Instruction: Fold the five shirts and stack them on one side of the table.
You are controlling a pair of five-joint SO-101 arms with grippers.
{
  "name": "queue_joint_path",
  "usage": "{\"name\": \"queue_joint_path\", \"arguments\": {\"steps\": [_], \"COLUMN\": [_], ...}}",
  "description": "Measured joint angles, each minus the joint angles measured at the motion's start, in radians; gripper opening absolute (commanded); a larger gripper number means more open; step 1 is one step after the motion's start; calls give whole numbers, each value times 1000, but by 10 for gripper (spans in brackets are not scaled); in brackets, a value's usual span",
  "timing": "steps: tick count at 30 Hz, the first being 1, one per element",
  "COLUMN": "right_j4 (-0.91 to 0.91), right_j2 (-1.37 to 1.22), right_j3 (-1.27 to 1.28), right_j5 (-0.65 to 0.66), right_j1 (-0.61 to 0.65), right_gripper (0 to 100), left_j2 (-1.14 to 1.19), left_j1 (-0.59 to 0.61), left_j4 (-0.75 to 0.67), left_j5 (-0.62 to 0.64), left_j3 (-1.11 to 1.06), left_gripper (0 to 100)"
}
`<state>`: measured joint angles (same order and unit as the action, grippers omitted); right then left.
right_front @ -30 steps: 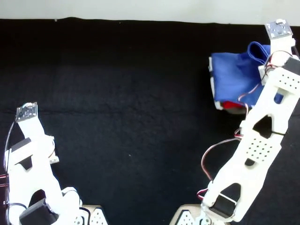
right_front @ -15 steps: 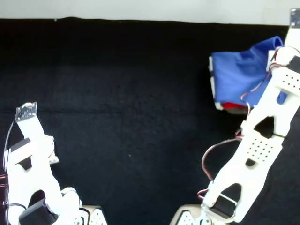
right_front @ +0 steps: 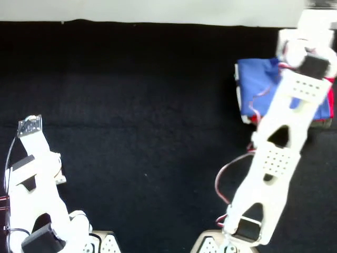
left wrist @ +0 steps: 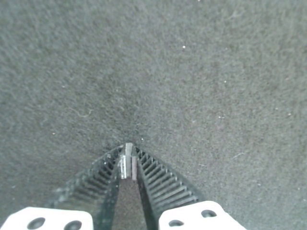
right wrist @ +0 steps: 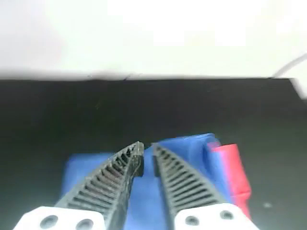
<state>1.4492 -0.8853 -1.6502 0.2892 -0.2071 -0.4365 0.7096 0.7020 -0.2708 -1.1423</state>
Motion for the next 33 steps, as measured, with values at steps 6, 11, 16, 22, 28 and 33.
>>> {"name": "queue_joint_path", "arguments": {"steps": [6, 11, 16, 22, 28, 33], "right_j4": [106, -38, -267, -408, -417, -393], "right_j2": [-57, -203, -381, -497, -497, -410], "right_j3": [-2, -2, -2, -5, -6, -5], "right_j5": [51, 52, 52, 52, 46, -61], "right_j1": [68, -51, -183, -210, -210, -215], "right_gripper": [5, 5, 5, 5, 9, 10], "left_j2": [0, 0, 0, 0, 0, 0], "left_j1": [0, 0, 0, 0, 0, 0], "left_j4": [0, 0, 0, 0, 0, 0], "left_j5": [0, 0, 0, 0, 0, 0], "left_j3": [0, 0, 0, 0, 0, 0], "left_gripper": [10, 10, 10, 10, 10, 10]}}
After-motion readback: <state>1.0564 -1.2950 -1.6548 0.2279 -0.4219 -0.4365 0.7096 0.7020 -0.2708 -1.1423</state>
